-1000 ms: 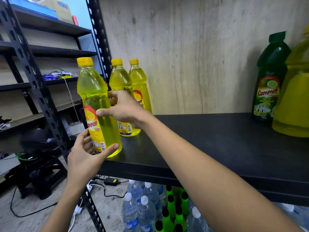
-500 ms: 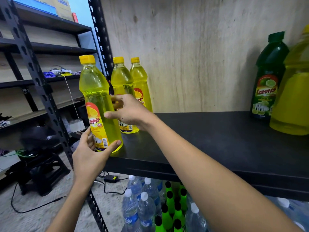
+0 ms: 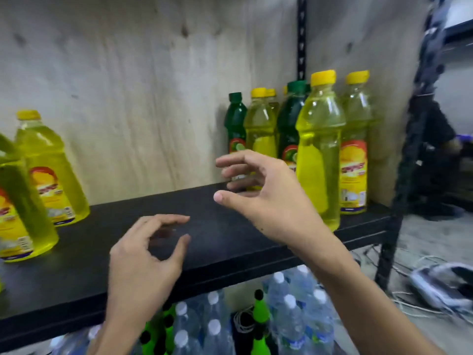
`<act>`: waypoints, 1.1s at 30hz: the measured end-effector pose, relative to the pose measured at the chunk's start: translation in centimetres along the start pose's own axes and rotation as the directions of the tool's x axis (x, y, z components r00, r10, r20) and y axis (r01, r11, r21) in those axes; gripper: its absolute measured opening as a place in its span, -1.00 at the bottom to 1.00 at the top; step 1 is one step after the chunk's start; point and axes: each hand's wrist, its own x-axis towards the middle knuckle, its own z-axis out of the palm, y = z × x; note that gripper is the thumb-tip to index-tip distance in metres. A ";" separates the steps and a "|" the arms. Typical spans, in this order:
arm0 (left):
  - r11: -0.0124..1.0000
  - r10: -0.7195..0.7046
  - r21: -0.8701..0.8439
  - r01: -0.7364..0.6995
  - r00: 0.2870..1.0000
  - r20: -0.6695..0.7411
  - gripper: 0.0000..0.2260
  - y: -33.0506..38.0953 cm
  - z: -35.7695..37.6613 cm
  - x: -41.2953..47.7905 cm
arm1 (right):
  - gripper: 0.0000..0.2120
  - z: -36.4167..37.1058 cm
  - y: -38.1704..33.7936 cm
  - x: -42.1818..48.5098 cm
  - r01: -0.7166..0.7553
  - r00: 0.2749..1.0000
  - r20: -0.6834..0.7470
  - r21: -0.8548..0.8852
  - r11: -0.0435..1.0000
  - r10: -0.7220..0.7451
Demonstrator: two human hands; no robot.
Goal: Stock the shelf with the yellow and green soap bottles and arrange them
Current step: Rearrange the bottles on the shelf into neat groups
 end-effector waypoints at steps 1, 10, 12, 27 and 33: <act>0.999 -0.008 -0.047 0.012 0.997 0.076 -0.64 1.2 1.7 0.6 | -0.65 -1.5 0.1 -0.3 0.018 0.998 -0.067 -0.048 0.999 -0.021; 0.935 -0.148 -0.222 0.275 0.875 0.461 -0.26 8.6 13.4 4.7 | -0.24 -9.3 1.9 2.2 -0.238 0.806 -0.586 -0.440 0.866 -0.077; 0.936 -0.175 -0.178 0.303 0.841 0.511 -0.10 9.0 14.7 5.1 | -0.11 -9.6 2.7 3.0 -0.292 0.829 -0.559 -0.419 0.860 0.010; 0.924 -0.086 -0.283 0.257 0.861 0.501 -0.63 6.9 13.8 4.5 | -0.10 -6.3 1.1 4.5 -0.151 0.854 -0.515 -0.372 0.916 -0.069; 0.952 -0.113 -0.192 0.237 0.858 0.501 -0.50 0.8 7.1 7.9 | -0.10 0.7 0.1 8.0 -0.095 0.867 -0.489 -0.350 0.932 -0.095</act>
